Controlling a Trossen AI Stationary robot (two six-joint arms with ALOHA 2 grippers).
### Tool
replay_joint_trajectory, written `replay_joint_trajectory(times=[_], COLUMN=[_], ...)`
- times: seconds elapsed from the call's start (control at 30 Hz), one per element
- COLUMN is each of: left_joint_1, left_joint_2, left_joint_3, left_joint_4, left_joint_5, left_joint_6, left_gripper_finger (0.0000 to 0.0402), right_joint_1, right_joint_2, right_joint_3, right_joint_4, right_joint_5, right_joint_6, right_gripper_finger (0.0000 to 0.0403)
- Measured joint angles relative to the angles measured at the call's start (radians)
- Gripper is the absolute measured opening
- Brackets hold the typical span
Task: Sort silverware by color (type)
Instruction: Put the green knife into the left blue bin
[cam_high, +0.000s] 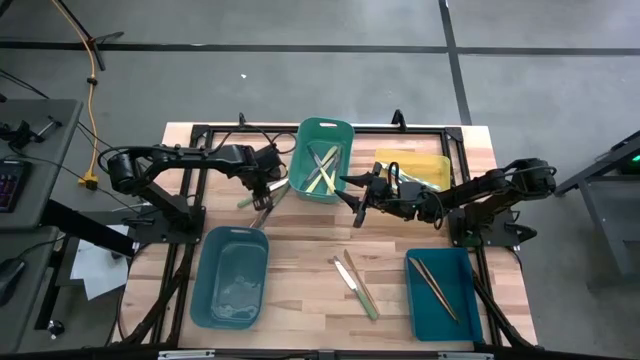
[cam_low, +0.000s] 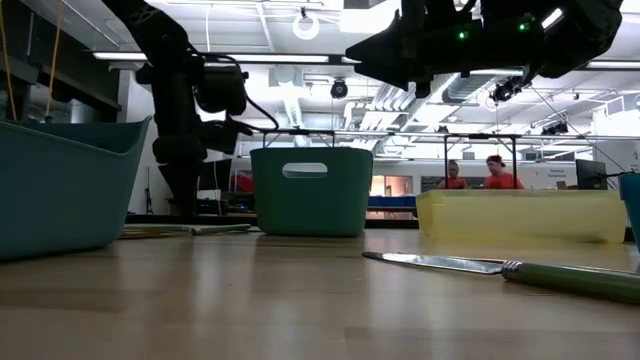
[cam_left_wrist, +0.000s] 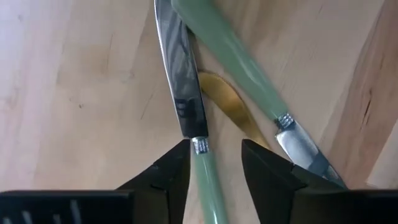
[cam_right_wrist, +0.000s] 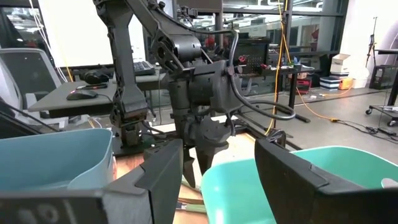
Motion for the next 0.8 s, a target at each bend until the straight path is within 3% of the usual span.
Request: replay_joint_trajectory(times=[0.8], left_joint_1=[0.032], left_joint_2=[0.12], left_joint_3=[0.005], left_joint_4=[0.014], left_joint_5=[-0.054], left_joint_6=[0.071], left_gripper_finger=[0.0154], right_joint_1=[-0.001], right_joint_2=[0.0], right_joint_3=[0.0], right_joint_4=[-0.015], right_joint_5=[0.0], right_joint_6=[0.0], right_gripper_finger=[0.0195])
